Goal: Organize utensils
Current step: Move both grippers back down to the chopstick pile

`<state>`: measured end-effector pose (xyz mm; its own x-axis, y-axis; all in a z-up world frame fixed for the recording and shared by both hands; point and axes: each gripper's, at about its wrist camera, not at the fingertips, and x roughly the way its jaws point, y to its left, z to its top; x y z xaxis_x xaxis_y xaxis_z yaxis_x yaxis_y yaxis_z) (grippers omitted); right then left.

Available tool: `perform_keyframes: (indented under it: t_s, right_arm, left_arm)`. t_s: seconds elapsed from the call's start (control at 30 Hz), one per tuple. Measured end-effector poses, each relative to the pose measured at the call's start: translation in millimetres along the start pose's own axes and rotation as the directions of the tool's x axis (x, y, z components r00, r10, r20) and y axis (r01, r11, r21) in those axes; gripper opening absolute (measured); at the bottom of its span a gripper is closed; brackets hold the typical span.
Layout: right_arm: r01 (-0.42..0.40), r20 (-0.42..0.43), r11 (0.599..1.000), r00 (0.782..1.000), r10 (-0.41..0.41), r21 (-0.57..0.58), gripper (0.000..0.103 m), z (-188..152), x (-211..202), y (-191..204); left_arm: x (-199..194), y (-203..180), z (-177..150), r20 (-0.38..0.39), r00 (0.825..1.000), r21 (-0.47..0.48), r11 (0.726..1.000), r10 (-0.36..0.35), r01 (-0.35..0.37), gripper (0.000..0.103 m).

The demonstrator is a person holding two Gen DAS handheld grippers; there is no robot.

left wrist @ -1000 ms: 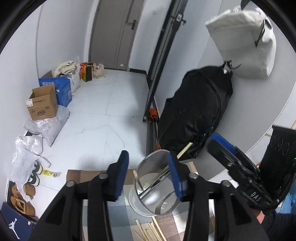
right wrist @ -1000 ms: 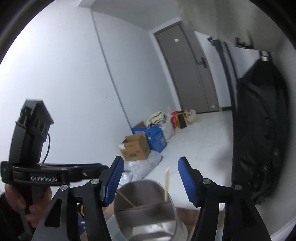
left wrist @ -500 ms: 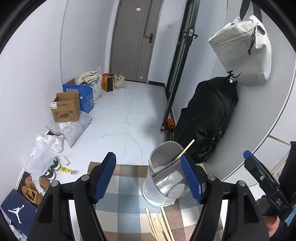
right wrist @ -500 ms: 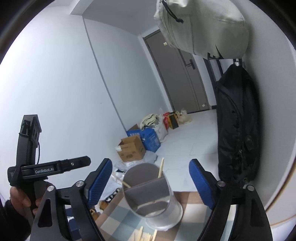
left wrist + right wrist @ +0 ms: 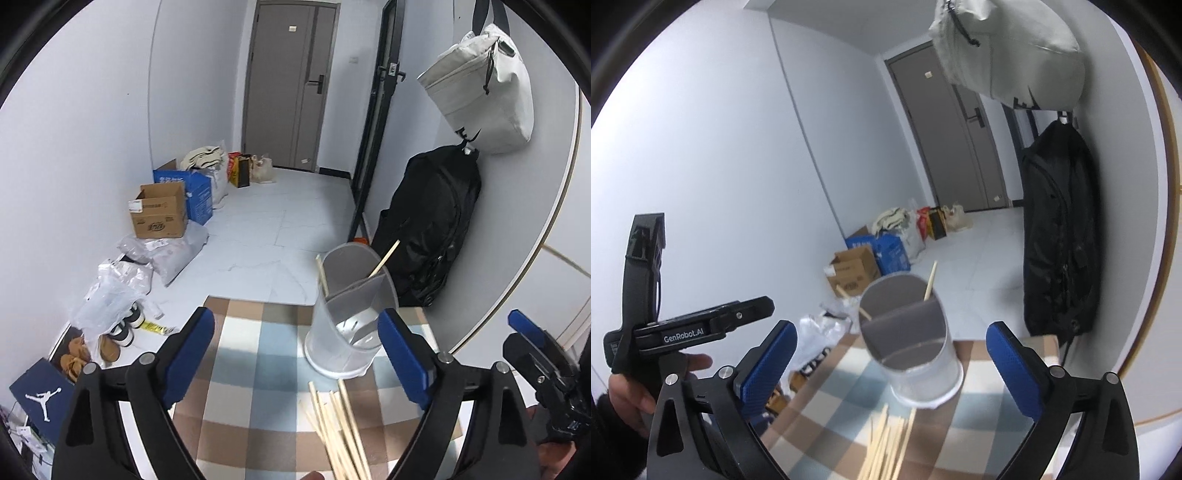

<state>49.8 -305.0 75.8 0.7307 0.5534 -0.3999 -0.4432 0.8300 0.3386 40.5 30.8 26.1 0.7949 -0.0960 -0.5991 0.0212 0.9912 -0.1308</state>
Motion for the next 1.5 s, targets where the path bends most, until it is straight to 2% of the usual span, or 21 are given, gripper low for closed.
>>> perform_keyframes:
  t_s: [0.1, 0.3, 0.5, 0.63, 0.83, 1.0, 1.07, 1.1, 1.17, 1.23, 1.3, 1.4, 1.47, 1.5]
  right_arm:
    - [0.013, -0.026, 1.0, 1.0, -0.014, -0.018, 0.103, -10, -1, 6]
    - [0.062, -0.07, 0.997, 0.995, -0.065, -0.047, 0.103, -31, 3, 10]
    - [0.082, -0.14, 0.996, 0.986, -0.087, -0.041, 0.103, -51, 13, 5]
    - [0.097, -0.173, 0.994, 0.979, -0.104, -0.048, 0.103, -62, 22, 3]
    - [0.126, -0.271, 0.991, 0.953, -0.134, -0.049, 0.102, -76, 44, -3]
    - [0.132, -0.377, 0.991, 0.916, -0.135, -0.034, 0.089, -89, 73, -8]
    - [0.132, -0.435, 0.991, 0.891, -0.128, -0.022, 0.078, -95, 92, -10]
    - [0.131, -0.454, 0.991, 0.882, -0.125, -0.018, 0.077, -98, 98, -11]
    - [0.14, -0.514, 0.99, 0.849, -0.125, -0.009, 0.06, -105, 119, -13]
    - [0.15, -0.558, 0.989, 0.82, -0.126, -0.001, 0.054, -111, 136, -15]
    - [0.18, -0.588, 0.983, 0.797, -0.136, 0.017, 0.042, -116, 150, -18]
    - [0.226, -0.607, 0.974, 0.776, -0.172, 0.012, 0.034, -120, 164, -20]
    - [0.226, -0.613, 0.974, 0.767, -0.188, -0.016, 0.03, -123, 171, -18]
    - [0.224, -0.604, 0.974, 0.772, -0.199, -0.034, 0.03, -122, 172, -16]
  left_arm:
    - [1, 3, -12, -0.001, 1.0, -0.012, 1.0, -0.006, 0.006, 0.092]
    - [9, 9, -34, -0.024, 1.0, -0.018, 1.0, -0.017, 0.017, 0.093]
    - [26, 22, -57, -0.085, 0.996, -0.063, 0.998, -0.024, 0.018, 0.093]
    - [34, 26, -71, -0.122, 0.992, -0.04, 0.999, 0.002, -0.007, 0.093]
    - [47, 37, -77, -0.205, 0.979, -0.091, 0.996, -0.012, -0.007, 0.093]
    - [48, 44, -76, -0.225, 0.974, -0.121, 0.993, -0.029, 0.001, 0.093]
    - [51, 45, -75, -0.23, 0.973, -0.118, 0.993, -0.024, -0.003, 0.093]
    - [53, 46, -75, -0.234, 0.972, -0.116, 0.993, -0.02, -0.008, 0.093]
    - [58, 49, -75, -0.245, 0.969, -0.117, 0.993, -0.013, -0.017, 0.093]
    - [62, 52, -75, -0.257, 0.966, -0.117, 0.993, -0.009, -0.022, 0.093]
    - [64, 54, -75, -0.267, 0.964, -0.114, 0.993, -0.002, -0.03, 0.093]
    - [64, 57, -76, -0.272, 0.962, -0.104, 0.994, 0.008, -0.038, 0.093]
    - [64, 60, -77, -0.274, 0.961, -0.102, 0.994, 0.018, -0.048, 0.093]
    - [64, 60, -77, -0.274, 0.962, -0.101, 0.994, 0.016, -0.045, 0.093]
